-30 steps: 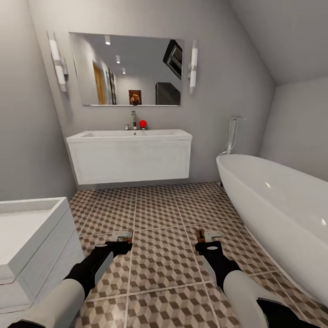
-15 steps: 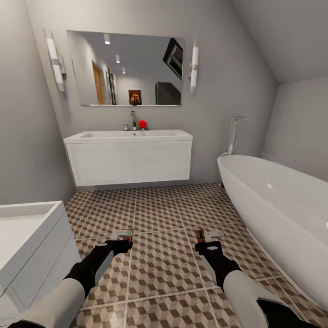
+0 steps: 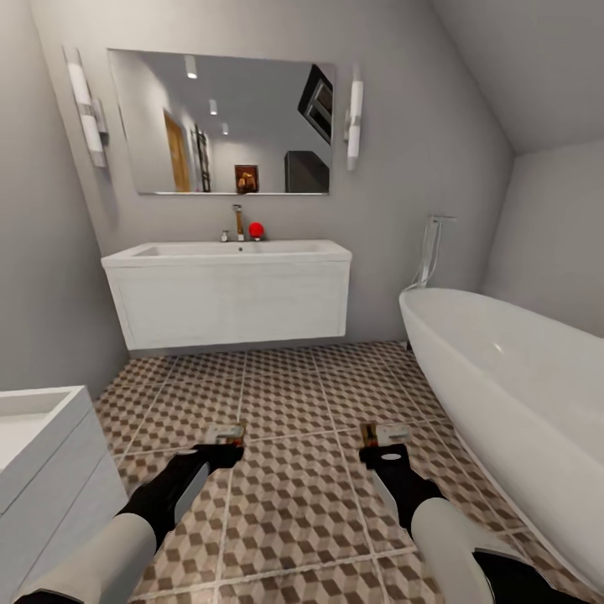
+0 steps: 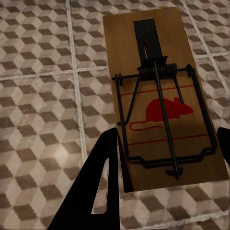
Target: Take the four mousetraps from the cabinet in the bathroom and place them on the bathroom floor. Make sure all four end up on the same floor surface, and ensure that at least two of them are either under or directly next to the same bathroom sink.
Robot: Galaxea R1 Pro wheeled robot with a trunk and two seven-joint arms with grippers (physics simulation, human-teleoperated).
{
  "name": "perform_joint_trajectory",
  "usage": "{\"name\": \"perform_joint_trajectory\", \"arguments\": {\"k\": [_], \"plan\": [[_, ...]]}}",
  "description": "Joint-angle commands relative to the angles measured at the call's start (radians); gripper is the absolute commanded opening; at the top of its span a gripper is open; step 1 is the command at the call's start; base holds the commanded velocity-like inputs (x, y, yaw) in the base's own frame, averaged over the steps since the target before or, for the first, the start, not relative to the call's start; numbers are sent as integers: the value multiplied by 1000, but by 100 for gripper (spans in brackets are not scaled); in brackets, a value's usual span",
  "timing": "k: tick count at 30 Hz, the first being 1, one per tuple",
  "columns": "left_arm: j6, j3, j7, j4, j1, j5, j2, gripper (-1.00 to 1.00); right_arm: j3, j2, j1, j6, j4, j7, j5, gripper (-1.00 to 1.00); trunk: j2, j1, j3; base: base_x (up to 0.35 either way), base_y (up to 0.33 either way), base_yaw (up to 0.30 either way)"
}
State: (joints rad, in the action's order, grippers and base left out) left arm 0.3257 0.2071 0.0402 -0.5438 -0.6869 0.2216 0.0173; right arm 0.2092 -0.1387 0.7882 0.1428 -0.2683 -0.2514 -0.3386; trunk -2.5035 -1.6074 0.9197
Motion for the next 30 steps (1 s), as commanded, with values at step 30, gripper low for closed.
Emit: {"name": "perform_joint_trajectory", "arguments": {"k": [30], "plan": [[3, 5, 4, 2, -1, 9, 3, -100, -3, -1, 0, 0, -2, -5, -13, -100, 0, 0, 1, 278, -105, 0]]}}
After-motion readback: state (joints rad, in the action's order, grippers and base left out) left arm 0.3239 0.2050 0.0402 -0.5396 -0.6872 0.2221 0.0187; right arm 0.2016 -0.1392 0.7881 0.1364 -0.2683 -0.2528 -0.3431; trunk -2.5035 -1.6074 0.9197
